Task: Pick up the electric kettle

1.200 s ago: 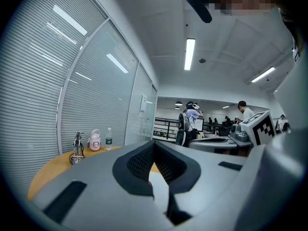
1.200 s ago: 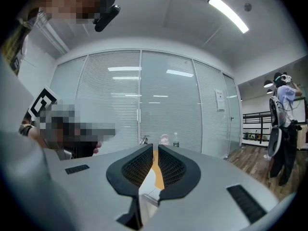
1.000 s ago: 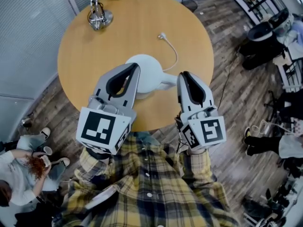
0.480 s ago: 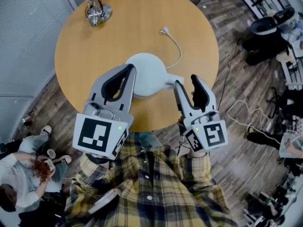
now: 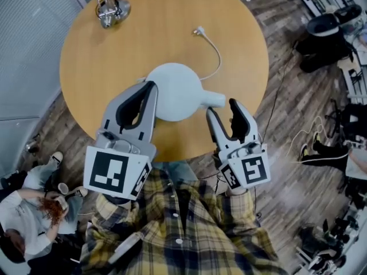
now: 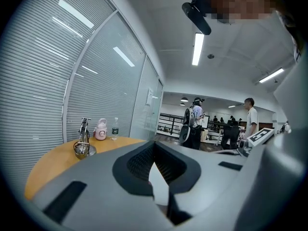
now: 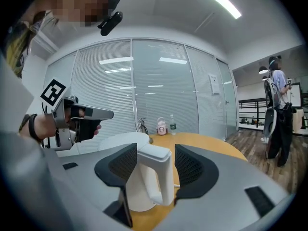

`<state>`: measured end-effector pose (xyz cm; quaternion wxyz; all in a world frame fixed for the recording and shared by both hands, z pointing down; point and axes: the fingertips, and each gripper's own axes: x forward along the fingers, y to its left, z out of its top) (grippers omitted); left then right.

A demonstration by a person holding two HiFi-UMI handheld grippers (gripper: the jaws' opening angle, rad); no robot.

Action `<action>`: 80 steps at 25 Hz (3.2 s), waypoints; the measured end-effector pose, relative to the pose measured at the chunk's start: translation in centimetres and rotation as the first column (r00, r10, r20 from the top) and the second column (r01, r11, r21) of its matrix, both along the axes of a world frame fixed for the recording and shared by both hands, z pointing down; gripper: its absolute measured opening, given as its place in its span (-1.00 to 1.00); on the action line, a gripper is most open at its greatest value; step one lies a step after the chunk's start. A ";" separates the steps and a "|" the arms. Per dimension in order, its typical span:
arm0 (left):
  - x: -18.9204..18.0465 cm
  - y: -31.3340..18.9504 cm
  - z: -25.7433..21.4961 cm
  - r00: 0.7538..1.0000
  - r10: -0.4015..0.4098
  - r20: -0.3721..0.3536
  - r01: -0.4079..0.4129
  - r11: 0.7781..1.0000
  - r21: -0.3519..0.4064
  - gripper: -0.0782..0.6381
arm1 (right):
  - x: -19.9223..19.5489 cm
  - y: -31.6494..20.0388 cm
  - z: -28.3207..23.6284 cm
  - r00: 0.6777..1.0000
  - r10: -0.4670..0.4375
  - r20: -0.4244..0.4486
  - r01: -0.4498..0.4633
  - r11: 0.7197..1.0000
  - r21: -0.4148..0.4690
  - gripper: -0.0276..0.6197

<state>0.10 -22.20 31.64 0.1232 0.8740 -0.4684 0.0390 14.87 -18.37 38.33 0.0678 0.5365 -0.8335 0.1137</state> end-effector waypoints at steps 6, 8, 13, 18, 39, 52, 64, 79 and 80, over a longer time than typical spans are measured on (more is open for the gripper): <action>-0.2 0.0 1.4 1.000 0.000 -0.004 0.000 1.000 -0.015 -0.77 | 0.4 0.3 2.9 1.000 0.025 -0.020 -0.025 0.999 -0.031 -0.16; -0.2 0.1 1.6 1.000 0.001 -0.005 -0.001 1.000 -0.022 -0.77 | 0.5 0.2 3.8 0.999 0.032 -0.020 -0.033 0.998 -0.045 -0.16; -0.3 -0.3 2.0 1.000 0.000 0.001 0.000 1.000 -0.014 -0.77 | 0.7 -0.5 6.5 0.999 0.043 -0.021 -0.045 0.996 -0.079 -0.16; -0.5 -0.2 2.8 1.000 -0.003 -0.002 0.003 1.000 -0.030 -0.77 | 0.9 -1.3 8.3 0.998 0.053 -0.036 -0.056 0.995 -0.082 -0.16; -0.7 -0.5 3.2 1.000 -0.027 0.002 0.027 0.999 -0.035 -0.77 | 1.0 -5.2 9.1 0.995 0.087 -0.051 -0.088 0.996 -0.022 -0.20; -1.2 -0.9 3.1 0.999 -0.043 -0.004 0.043 0.999 -0.029 -0.77 | 0.4 -5.3 9.0 0.988 0.117 -0.105 -0.117 0.993 0.003 -0.65; -2.5 -0.8 2.2 0.998 -0.063 0.005 0.063 0.998 -0.025 -0.77 | 0.8 -5.7 8.5 0.981 0.184 -0.062 -0.184 0.983 0.003 -0.65; -4.2 -1.3 -0.8 0.995 -0.103 -0.004 0.103 0.994 0.024 -0.77 | 1.2 -6.5 6.0 0.979 0.178 -0.096 -0.178 0.984 0.006 -0.65; -4.2 -1.2 -1.0 0.995 -0.104 -0.006 0.104 0.994 0.026 -0.77 | 1.4 -6.4 5.7 0.980 0.177 -0.095 -0.177 0.984 0.007 -0.65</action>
